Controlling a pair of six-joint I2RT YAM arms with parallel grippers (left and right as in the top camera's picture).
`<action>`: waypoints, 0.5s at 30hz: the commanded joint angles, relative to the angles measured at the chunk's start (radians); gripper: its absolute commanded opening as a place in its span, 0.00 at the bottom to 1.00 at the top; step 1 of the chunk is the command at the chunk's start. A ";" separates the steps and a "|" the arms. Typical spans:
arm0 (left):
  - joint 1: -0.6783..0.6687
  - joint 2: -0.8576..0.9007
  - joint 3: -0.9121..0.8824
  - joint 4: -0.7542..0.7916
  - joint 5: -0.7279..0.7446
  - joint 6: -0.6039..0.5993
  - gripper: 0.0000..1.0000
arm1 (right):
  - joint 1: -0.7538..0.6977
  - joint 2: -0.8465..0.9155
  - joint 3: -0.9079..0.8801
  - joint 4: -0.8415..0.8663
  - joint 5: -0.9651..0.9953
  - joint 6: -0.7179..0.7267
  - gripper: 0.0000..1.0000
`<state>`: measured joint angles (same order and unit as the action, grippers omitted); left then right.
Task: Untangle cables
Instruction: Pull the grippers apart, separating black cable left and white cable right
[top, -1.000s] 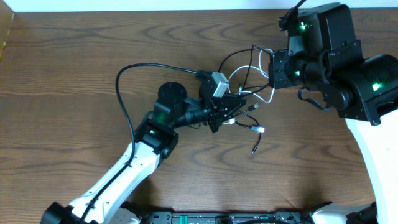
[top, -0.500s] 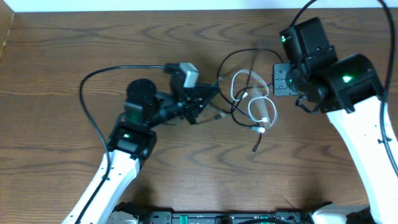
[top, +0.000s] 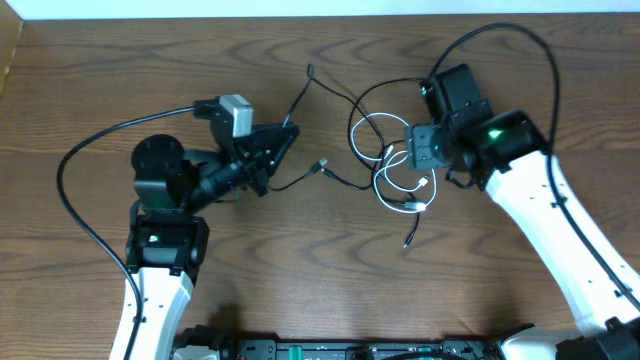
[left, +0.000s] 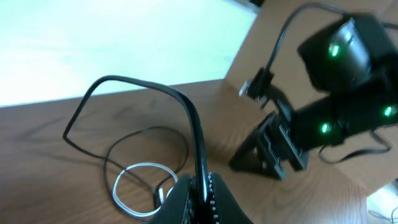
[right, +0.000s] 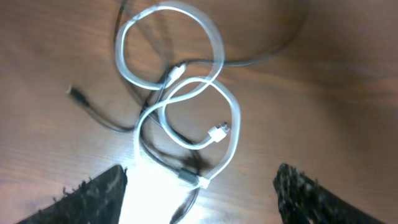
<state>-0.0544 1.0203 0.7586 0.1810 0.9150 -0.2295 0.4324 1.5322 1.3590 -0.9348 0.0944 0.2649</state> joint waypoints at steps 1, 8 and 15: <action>0.043 -0.022 0.000 -0.008 0.046 0.004 0.08 | 0.003 0.017 -0.086 0.077 -0.172 -0.117 0.72; 0.132 -0.060 0.000 -0.010 0.135 0.004 0.07 | 0.003 0.114 -0.161 0.153 -0.183 -0.114 0.61; 0.143 -0.061 0.000 -0.039 0.151 0.004 0.08 | 0.048 0.239 -0.161 0.164 -0.247 -0.063 0.53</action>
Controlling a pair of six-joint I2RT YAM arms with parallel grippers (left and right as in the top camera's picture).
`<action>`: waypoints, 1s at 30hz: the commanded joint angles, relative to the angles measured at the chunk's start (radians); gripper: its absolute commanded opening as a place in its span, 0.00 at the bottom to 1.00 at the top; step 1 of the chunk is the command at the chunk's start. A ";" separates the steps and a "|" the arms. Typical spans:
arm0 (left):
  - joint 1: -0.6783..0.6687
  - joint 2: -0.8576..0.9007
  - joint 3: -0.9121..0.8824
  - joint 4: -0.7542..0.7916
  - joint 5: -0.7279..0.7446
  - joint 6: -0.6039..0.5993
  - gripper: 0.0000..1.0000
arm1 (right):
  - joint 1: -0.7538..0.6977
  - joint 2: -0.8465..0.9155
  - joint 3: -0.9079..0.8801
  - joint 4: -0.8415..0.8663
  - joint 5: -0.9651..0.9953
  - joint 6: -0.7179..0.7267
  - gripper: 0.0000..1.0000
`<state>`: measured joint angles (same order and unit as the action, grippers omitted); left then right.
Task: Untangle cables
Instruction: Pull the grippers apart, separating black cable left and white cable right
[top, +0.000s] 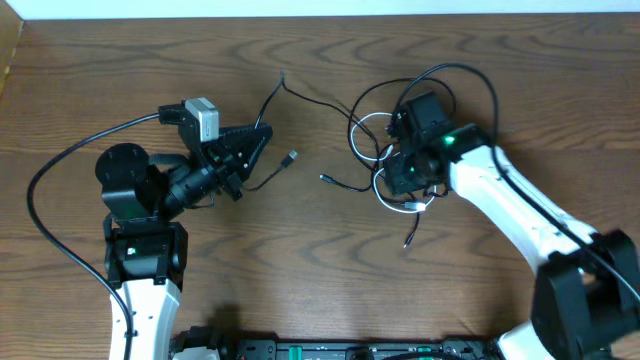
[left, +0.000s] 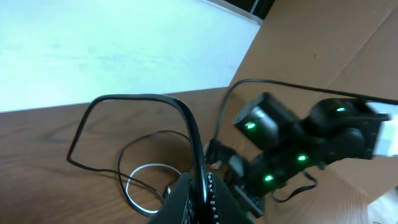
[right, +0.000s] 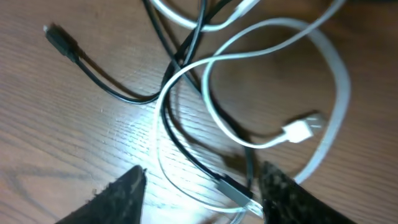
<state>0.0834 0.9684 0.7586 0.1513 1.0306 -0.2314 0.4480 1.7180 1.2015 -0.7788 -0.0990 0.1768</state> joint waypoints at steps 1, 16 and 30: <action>0.005 -0.009 0.000 -0.011 0.035 0.006 0.07 | 0.039 0.068 -0.003 0.010 -0.054 0.034 0.53; 0.005 -0.009 0.000 -0.047 0.035 0.007 0.08 | 0.106 0.208 -0.005 0.039 -0.012 0.070 0.51; 0.005 -0.009 0.000 -0.202 0.027 0.123 0.08 | 0.099 0.108 0.095 -0.130 0.354 0.145 0.01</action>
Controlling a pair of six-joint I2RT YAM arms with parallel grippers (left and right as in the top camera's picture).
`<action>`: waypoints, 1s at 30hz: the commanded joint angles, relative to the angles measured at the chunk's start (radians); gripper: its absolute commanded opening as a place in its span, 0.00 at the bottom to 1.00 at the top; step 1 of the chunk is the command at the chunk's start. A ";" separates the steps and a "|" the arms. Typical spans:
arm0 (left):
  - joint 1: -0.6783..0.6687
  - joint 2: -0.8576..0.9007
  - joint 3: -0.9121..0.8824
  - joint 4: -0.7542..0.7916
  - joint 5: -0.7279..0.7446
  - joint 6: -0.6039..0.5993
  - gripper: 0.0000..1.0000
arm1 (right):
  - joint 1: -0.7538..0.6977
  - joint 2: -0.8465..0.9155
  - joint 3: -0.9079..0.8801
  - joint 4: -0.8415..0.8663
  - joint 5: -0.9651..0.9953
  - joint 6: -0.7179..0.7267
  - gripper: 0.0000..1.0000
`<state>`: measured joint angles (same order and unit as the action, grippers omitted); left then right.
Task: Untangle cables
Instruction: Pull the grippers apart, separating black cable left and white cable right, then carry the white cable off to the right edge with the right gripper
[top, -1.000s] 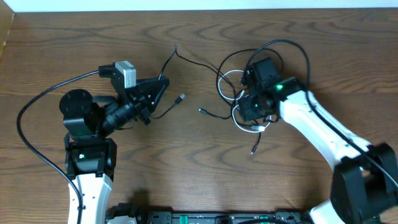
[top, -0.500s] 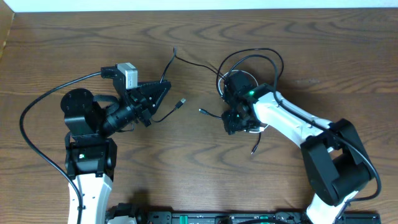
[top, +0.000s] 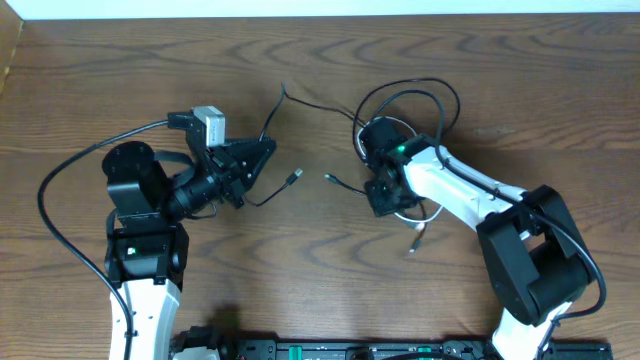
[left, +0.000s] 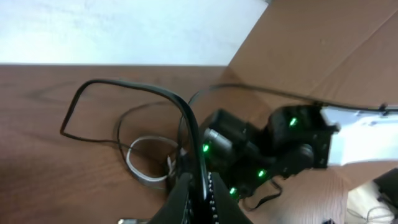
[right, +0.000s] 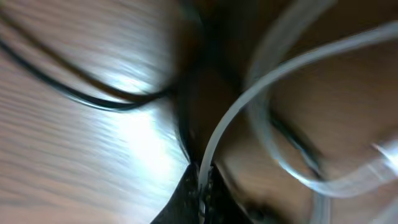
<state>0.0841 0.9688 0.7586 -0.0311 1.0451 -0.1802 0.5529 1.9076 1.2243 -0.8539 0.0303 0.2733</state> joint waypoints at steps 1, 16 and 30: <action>0.005 -0.009 0.000 -0.035 0.004 0.086 0.07 | -0.006 -0.104 0.100 -0.097 0.275 0.049 0.01; 0.005 -0.010 0.000 -0.143 -0.279 0.150 0.08 | -0.133 -0.405 0.393 -0.384 0.561 0.098 0.01; 0.268 -0.032 0.000 -0.169 -0.370 0.093 0.08 | -0.718 -0.446 0.508 -0.624 0.586 0.295 0.01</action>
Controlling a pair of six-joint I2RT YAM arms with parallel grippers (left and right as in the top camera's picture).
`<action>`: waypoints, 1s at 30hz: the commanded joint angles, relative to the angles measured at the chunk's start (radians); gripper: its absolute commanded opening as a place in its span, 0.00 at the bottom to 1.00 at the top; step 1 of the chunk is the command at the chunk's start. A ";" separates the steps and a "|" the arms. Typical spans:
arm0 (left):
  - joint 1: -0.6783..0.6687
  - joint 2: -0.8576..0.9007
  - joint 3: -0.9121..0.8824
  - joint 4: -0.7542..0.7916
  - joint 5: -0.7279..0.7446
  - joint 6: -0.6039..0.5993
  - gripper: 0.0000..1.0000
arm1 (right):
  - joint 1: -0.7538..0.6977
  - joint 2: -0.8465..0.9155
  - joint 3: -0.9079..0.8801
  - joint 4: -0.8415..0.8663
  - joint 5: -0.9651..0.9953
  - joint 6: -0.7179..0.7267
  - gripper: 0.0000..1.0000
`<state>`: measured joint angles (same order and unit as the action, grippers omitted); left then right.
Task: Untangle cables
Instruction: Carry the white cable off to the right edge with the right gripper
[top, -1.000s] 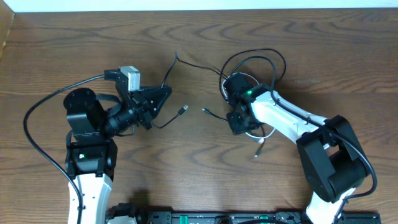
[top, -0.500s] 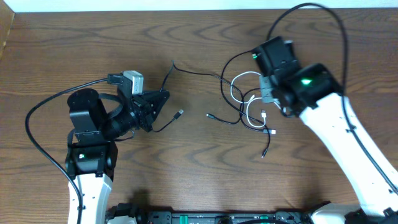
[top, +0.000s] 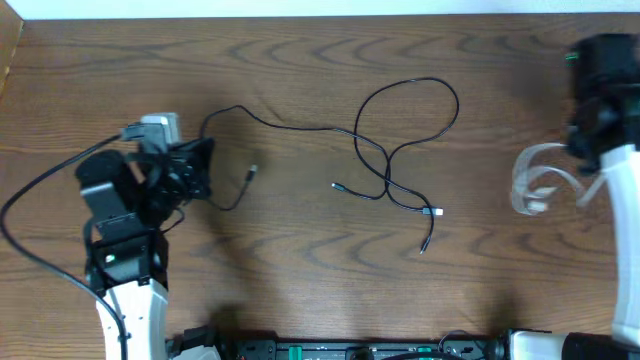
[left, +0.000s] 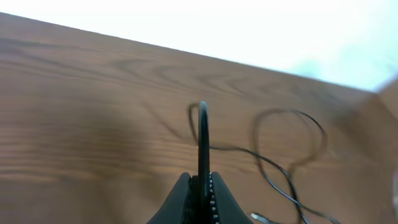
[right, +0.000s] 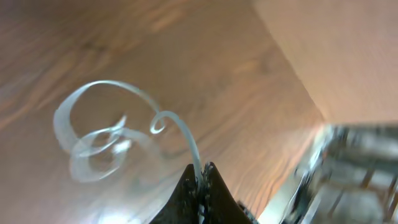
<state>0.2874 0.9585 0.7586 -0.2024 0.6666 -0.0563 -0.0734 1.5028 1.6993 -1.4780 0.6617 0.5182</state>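
Observation:
My left gripper (left: 200, 182) is shut on the black cable (left: 202, 134), which rises straight out of the jaws. In the overhead view that left gripper (top: 203, 165) is at the left. From it the black cable (top: 300, 128) runs right into a big loop and crossing strands at mid-table, with plug ends lying loose. My right gripper (right: 200, 179) is shut on the white cable (right: 106, 134), whose blurred coils hang over the wood. In the overhead view the right gripper (top: 596, 172) is at the far right and the white cable (top: 535, 180) is well apart from the black one.
The wooden table (top: 300, 290) fills the view, with its far edge (top: 320, 14) against a white wall. The left arm's own black supply cable (top: 30, 200) arcs over the left side. A brown panel (right: 336, 56) and some blurred equipment show beyond the table's right edge.
My right gripper, then down in the tangle at mid-table, is now at the far right with the white cable pulled free. My left gripper has moved further left, stretching the black cable.
The left gripper held the black cable throughout while the right hovered open over the knotted white and black cables. The right was then lower over the tangle, then shut on the white cable. Now the arms are far apart and the two cables lie separate.

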 joint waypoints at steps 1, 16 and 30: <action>0.077 -0.021 0.000 0.005 0.027 -0.030 0.08 | -0.117 -0.046 0.035 0.008 -0.079 0.043 0.01; 0.088 -0.010 0.000 -0.010 0.151 -0.027 0.08 | -0.177 -0.057 0.036 0.285 -0.381 -0.158 0.01; 0.086 -0.010 0.000 -0.053 0.225 -0.008 0.08 | -0.217 -0.027 0.036 0.467 -0.238 -0.161 0.01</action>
<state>0.3714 0.9512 0.7586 -0.2405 0.8509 -0.0776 -0.2607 1.4609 1.7142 -1.0256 0.3229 0.3710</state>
